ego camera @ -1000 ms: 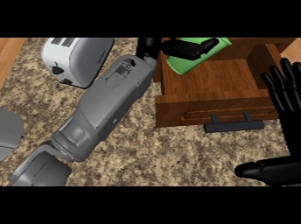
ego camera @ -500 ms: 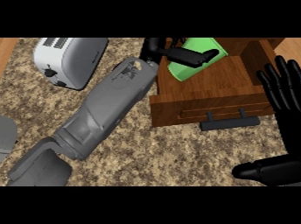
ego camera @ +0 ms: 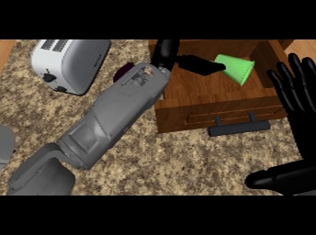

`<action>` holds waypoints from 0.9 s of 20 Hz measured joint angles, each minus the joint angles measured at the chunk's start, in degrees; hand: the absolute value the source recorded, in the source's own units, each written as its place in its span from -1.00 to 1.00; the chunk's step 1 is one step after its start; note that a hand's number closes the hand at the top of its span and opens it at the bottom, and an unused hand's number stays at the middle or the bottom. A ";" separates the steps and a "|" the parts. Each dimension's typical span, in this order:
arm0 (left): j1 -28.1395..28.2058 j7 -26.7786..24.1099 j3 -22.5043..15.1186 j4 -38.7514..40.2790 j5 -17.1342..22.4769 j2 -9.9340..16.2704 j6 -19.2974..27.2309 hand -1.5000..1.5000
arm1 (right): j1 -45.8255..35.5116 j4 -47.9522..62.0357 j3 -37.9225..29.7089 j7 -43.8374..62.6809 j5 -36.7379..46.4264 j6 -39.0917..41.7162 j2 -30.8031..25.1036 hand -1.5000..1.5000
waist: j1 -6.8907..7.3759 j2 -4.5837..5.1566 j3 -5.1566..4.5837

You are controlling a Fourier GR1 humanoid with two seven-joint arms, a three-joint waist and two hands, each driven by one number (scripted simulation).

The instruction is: Pick up the cup, place it into the drawer and close the drawer

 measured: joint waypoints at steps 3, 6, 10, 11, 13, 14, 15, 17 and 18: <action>-0.13 -1.94 0.86 -1.26 2.59 0.00 -1.04 -1.00 | -0.01 -0.57 -0.40 0.88 -1.59 -0.01 0.14 -1.00 | 0.48 -0.14 -0.02; -0.39 -4.58 2.37 -2.48 4.96 -0.01 -2.12 -1.00 | 0.41 -1.04 -0.73 1.67 -3.29 0.37 0.09 -1.00 | 1.46 -0.37 -0.04; 0.85 -7.80 4.12 -4.51 7.39 0.00 -4.06 -1.00 | 0.98 -1.86 -2.51 2.81 -6.33 1.57 -1.22 1.00 | 3.10 -0.81 -0.06; 0.88 -7.68 4.78 -5.16 7.94 -0.01 -4.41 -1.00 | 1.04 -1.63 -2.89 2.49 -6.60 1.86 -1.41 1.00 | 3.59 -0.93 -0.06; 2.20 -7.44 5.87 -6.90 8.15 0.95 -5.23 -1.00 | 2.54 -2.36 -3.48 2.33 -7.40 3.34 -2.41 1.00 | 4.63 -1.23 -0.07; 2.87 -7.12 6.44 -7.77 8.31 1.21 -5.35 -1.00 | 3.18 -2.64 -3.70 2.06 -7.48 4.25 -3.04 1.00 | 5.03 -1.33 -0.07; 3.73 -6.99 6.93 -8.75 8.48 2.09 -5.86 -1.00 | 3.47 -3.18 -3.11 2.34 -6.76 4.74 -3.51 1.00 | 5.46 -1.45 -0.08; 5.35 -6.44 7.89 -11.28 8.93 3.25 -5.68 -1.00 | 3.78 -4.54 -2.64 3.12 -5.46 5.79 -5.10 1.00 | 6.19 -1.68 -0.11; 6.11 -6.25 8.37 -12.43 9.07 4.01 -5.51 -1.00 | 4.10 -5.12 -2.32 3.12 -4.31 6.44 -5.89 1.00 | 6.45 -1.75 -0.11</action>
